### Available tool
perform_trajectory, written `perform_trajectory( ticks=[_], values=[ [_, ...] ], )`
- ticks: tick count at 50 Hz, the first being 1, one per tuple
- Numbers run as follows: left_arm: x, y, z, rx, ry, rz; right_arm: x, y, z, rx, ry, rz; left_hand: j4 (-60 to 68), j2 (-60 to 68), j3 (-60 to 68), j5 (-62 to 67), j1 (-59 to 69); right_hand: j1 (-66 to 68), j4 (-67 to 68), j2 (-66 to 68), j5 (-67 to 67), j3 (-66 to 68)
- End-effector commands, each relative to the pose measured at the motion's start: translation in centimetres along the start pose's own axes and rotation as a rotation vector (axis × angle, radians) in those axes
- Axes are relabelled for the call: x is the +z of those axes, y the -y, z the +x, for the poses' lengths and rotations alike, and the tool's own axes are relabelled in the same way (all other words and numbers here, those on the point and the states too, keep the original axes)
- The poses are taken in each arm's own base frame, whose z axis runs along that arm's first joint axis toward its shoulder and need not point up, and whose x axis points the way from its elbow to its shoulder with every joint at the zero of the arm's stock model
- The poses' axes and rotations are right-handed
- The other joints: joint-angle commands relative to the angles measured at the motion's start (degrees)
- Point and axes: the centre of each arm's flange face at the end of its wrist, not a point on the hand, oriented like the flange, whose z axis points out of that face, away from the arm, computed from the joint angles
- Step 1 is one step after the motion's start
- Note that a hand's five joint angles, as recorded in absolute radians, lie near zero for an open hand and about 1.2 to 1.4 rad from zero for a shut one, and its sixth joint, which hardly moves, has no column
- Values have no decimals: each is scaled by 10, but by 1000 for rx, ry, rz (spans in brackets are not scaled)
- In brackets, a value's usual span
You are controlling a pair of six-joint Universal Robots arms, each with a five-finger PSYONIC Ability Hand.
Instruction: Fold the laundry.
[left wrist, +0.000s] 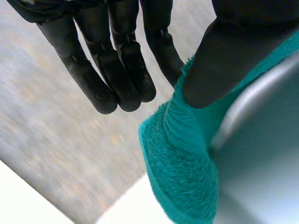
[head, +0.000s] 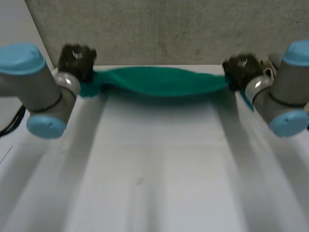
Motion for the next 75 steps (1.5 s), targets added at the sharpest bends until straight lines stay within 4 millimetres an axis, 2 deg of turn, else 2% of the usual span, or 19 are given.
perform_trajectory(
  ticks=[1, 11, 17, 22, 27, 31, 35, 39, 40, 42, 43, 46, 47, 51, 55, 62, 66, 70, 75],
  values=[
    [-34, -50, 12, 167, -117, -190, -25, -62, -24, -79, 110, -238, 116, 114, 118, 139, 138, 138, 112, 123, 127, 117],
    [-83, -66, 2, 334, -229, -392, -75, -52, -20, -173, 218, -420, 116, 114, 118, 139, 138, 138, 112, 123, 127, 117],
    [-135, -70, 1, 389, -421, -594, -135, -46, -16, -314, 405, -643, 116, 114, 118, 139, 138, 138, 112, 123, 127, 117],
    [-154, -67, -2, 431, -513, -649, -159, -51, -5, -468, 525, -724, 116, 114, 118, 139, 138, 138, 112, 123, 127, 117],
    [-148, -60, -5, 468, -496, -606, -147, -53, 8, -529, 464, -669, 116, 114, 118, 139, 138, 138, 112, 123, 127, 117],
    [-132, -49, -3, 483, -452, -544, -133, -53, 11, -493, 411, -632, 116, 114, 118, 139, 138, 138, 112, 123, 127, 117],
    [-104, -32, 4, 461, -395, -435, -114, -53, 10, -437, 386, -588, 116, 114, 118, 139, 138, 138, 112, 123, 127, 117],
    [-60, -9, 13, 397, -287, -254, -78, -44, 11, -379, 296, -472, 116, 114, 118, 139, 138, 138, 112, 123, 127, 117],
    [-40, 2, 13, 363, -230, -175, -58, -36, 18, -358, 215, -396, 116, 114, 118, 139, 138, 138, 112, 123, 127, 117],
    [-22, 20, 8, 318, -168, -79, -38, -22, 29, -325, 110, -302, 116, 114, 118, 139, 138, 138, 112, 123, 127, 117],
    [-6, 46, -3, 264, -82, 34, -23, -3, 42, -281, 4, -200, 116, 114, 118, 139, 138, 138, 112, 123, 127, 117],
    [10, 88, -23, 149, 37, 207, -3, 36, 67, -205, -168, 14, 116, 114, 118, 139, 138, 138, 112, 123, 127, 117],
    [15, 115, -39, 57, 108, 312, 4, 61, 84, -142, -266, 161, 116, 114, 118, 139, 138, 138, 112, 123, 127, 117],
    [16, 155, -65, -139, 246, 484, 5, 108, 111, 5, -426, 466, 116, 114, 118, 139, 138, 138, 112, 123, 127, 117],
    [18, 161, -76, -164, 328, 516, 4, 114, 114, 23, -456, 510, 116, 114, 118, 139, 138, 138, 112, 123, 127, 117],
    [24, 129, -56, -108, 241, 396, 10, 94, 83, 32, -329, 384, 116, 114, 118, 139, 138, 138, 112, 123, 127, 117],
    [23, 93, -37, -85, 172, 282, 14, 68, 64, 45, -245, 273, 116, 114, 118, 139, 138, 138, 112, 123, 127, 117],
    [19, 48, -19, -48, 107, 149, 12, 28, 39, 59, -140, 98, 116, 114, 118, 139, 138, 138, 112, 123, 127, 117],
    [1, -14, 5, 23, -12, -42, -1, -42, 5, 72, -8, -200, 116, 114, 118, 139, 138, 138, 112, 123, 127, 117]
  ],
)
